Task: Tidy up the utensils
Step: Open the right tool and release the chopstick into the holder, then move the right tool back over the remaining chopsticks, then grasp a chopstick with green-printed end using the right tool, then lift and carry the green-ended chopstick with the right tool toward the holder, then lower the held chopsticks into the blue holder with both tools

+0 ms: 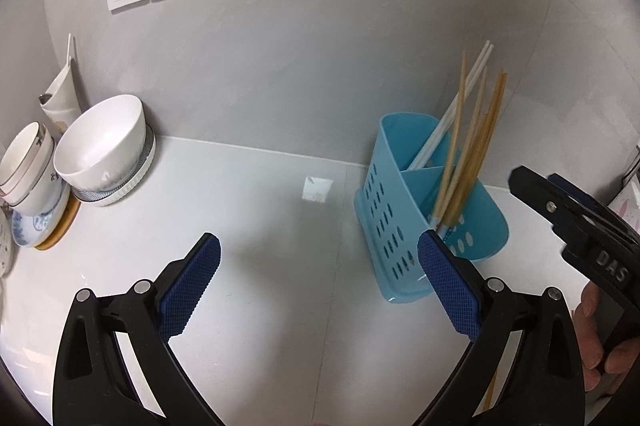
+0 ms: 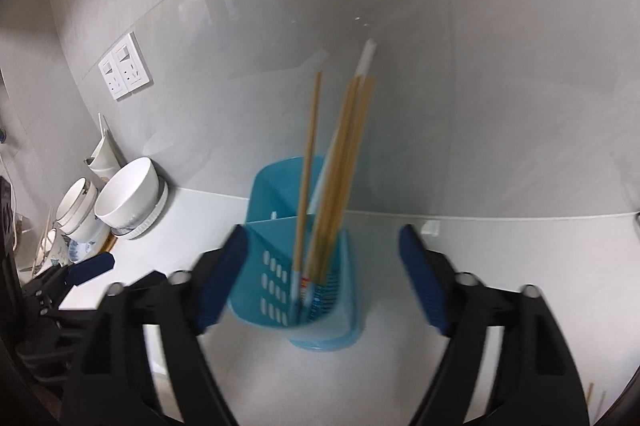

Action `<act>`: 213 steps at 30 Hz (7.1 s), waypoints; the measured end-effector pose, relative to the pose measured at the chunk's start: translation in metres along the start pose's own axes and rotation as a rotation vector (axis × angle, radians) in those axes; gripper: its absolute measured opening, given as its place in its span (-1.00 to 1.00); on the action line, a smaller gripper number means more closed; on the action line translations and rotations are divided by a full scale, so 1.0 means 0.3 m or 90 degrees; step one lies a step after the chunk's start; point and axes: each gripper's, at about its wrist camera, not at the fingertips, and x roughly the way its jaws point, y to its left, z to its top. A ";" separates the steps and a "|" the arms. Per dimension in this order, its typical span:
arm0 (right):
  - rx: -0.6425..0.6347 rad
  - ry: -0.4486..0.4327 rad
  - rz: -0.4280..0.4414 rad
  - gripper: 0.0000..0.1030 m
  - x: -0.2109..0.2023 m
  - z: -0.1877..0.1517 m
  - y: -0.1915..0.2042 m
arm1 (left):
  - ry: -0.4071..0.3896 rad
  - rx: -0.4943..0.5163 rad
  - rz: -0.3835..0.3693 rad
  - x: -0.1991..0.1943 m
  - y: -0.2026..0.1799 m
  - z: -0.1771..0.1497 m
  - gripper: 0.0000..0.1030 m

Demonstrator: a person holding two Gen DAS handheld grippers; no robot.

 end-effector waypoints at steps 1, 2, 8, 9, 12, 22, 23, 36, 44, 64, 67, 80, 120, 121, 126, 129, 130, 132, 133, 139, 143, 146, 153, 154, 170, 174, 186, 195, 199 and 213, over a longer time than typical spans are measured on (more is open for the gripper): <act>0.001 0.003 -0.008 0.72 -0.021 -0.006 -0.019 | -0.001 0.001 -0.004 -0.006 -0.007 -0.001 0.89; 0.002 0.006 -0.014 0.75 -0.034 -0.012 -0.034 | 0.003 0.002 -0.014 -0.012 -0.018 -0.004 0.88; 0.020 0.031 -0.080 0.85 -0.133 -0.091 -0.182 | 0.019 0.030 -0.037 -0.051 -0.096 -0.037 0.88; 0.028 0.035 -0.095 0.85 -0.154 -0.110 -0.218 | 0.019 0.033 -0.039 -0.060 -0.112 -0.046 0.88; 0.052 0.039 -0.145 0.85 -0.216 -0.159 -0.310 | 0.033 0.049 -0.052 -0.082 -0.169 -0.081 0.88; 0.080 0.099 -0.245 0.85 -0.405 -0.371 -0.575 | 0.120 0.088 -0.100 -0.090 -0.348 -0.255 0.88; 0.082 0.110 -0.252 0.85 -0.421 -0.398 -0.594 | 0.128 0.093 -0.101 -0.085 -0.364 -0.275 0.88; 0.094 0.210 -0.267 0.85 -0.503 -0.631 -0.713 | 0.227 0.127 -0.114 -0.027 -0.499 -0.481 0.88; 0.092 0.267 -0.247 0.85 -0.499 -0.726 -0.720 | 0.281 0.134 -0.103 0.009 -0.524 -0.588 0.88; 0.104 0.401 -0.218 0.09 -0.435 -0.834 -0.709 | 0.361 0.163 -0.053 0.056 -0.553 -0.707 0.61; 0.105 0.420 -0.221 -0.09 -0.424 -0.840 -0.701 | 0.374 0.163 -0.043 0.067 -0.558 -0.712 0.39; 0.125 0.461 -0.234 -0.57 -0.372 -0.805 -0.665 | 0.407 0.193 -0.034 0.063 -0.594 -0.713 -0.86; 0.180 0.380 -0.222 -0.88 -0.471 -0.720 -0.629 | 0.341 0.153 -0.080 -0.099 -0.543 -0.632 -0.88; 0.181 0.373 -0.220 -0.88 -0.482 -0.712 -0.625 | 0.336 0.151 -0.082 -0.109 -0.541 -0.626 -0.88; 0.183 0.344 -0.210 -0.88 -0.554 -0.679 -0.622 | 0.315 0.148 -0.090 -0.149 -0.515 -0.595 -0.88; 0.181 0.327 -0.202 -0.88 -0.546 -0.643 -0.617 | 0.300 0.145 -0.094 -0.171 -0.503 -0.573 -0.88; 0.179 0.320 -0.200 -0.88 -0.542 -0.634 -0.610 | 0.294 0.144 -0.094 -0.183 -0.498 -0.563 -0.88; 0.173 0.307 -0.196 -0.88 -0.521 -0.611 -0.606 | 0.284 0.140 -0.095 -0.189 -0.497 -0.543 -0.88; 0.170 0.301 -0.193 -0.88 -0.518 -0.599 -0.610 | 0.278 0.138 -0.094 -0.188 -0.505 -0.532 -0.88; 0.142 0.257 -0.170 -0.88 -0.526 -0.527 -0.559 | 0.240 0.123 -0.094 -0.218 -0.497 -0.474 -0.88; 0.125 0.231 -0.154 -0.88 -0.526 -0.482 -0.533 | 0.216 0.109 -0.093 -0.243 -0.469 -0.434 -0.88; 0.115 0.212 -0.140 -0.88 -0.529 -0.443 -0.503 | 0.199 0.101 -0.089 -0.259 -0.448 -0.404 -0.88; 0.085 0.169 -0.110 -0.88 -0.524 -0.359 -0.416 | 0.159 0.085 -0.080 -0.293 -0.400 -0.333 -0.88; 0.080 0.163 -0.105 -0.88 -0.522 -0.344 -0.400 | 0.155 0.083 -0.080 -0.296 -0.395 -0.324 -0.88; 0.025 0.094 -0.051 -0.88 -0.469 -0.183 -0.214 | 0.080 0.051 -0.069 -0.343 -0.299 -0.190 -0.88; 0.015 0.078 -0.042 -0.88 -0.454 -0.139 -0.172 | 0.061 0.042 -0.069 -0.348 -0.278 -0.162 -0.88; 0.004 0.042 -0.016 -0.88 -0.398 -0.047 -0.085 | 0.001 0.022 -0.074 -0.340 -0.228 -0.079 -0.88; 0.012 0.037 -0.005 -0.88 -0.339 -0.011 -0.073 | -0.056 0.026 -0.088 -0.291 -0.217 -0.021 -0.88; 0.017 0.036 -0.003 -0.88 -0.314 0.005 -0.079 | -0.095 0.030 -0.112 -0.256 -0.222 0.018 -0.88; 0.031 0.048 -0.003 -0.88 -0.226 0.023 -0.116 | -0.150 0.066 -0.155 -0.082 -0.265 0.077 -0.88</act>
